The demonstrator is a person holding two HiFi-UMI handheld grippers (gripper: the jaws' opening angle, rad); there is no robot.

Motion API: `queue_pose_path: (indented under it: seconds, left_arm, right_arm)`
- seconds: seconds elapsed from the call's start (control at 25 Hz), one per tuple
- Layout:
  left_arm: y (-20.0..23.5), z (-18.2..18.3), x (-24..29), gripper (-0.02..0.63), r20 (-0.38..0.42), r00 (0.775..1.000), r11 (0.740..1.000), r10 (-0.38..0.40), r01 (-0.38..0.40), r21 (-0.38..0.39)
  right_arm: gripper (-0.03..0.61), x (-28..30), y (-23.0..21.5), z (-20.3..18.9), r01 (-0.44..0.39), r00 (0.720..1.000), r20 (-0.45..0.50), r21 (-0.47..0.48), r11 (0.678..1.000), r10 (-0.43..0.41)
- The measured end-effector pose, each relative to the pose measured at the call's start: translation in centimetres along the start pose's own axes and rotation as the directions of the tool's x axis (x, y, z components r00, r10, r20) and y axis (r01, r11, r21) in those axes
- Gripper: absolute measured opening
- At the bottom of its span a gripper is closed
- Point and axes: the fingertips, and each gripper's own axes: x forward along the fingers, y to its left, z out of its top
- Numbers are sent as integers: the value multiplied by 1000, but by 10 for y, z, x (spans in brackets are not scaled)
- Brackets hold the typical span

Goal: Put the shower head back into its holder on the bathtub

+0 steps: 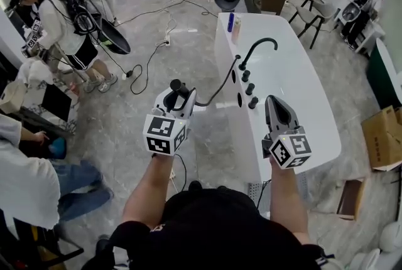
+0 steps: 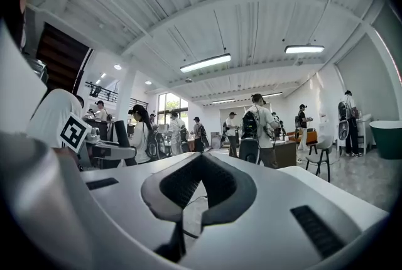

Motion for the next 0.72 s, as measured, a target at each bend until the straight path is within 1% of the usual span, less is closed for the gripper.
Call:
queue_pose_path:
  seconds: [0.08,0.2,0.36,0.56,0.72]
  left_arm:
    - [9,3,-2,141,10,1000,1000,-4,3,11]
    - [16,5,-5,141,13,1000,1000,-11,10,17]
    - [20,7,2,141,8,1000,999,-27,27,17]
    - [41,-8,21,141,-18,999,998,-50,51,27]
    - [55,-22,46,141,-50,998,999,-39,40,28]
  right_arm:
    - [11,4,7,-4,10,1000,6,21,1000,-10]
    - [12,6,17,-10,3,1000,7,55,998,-4]
    - [12,16,20,-10,-8,1000,-6,69,998,9]
    - [12,51,30,-21,-39,999,-18,57,998,40]
    - [12,82,16,-39,-56,997,-38,103,993,61]
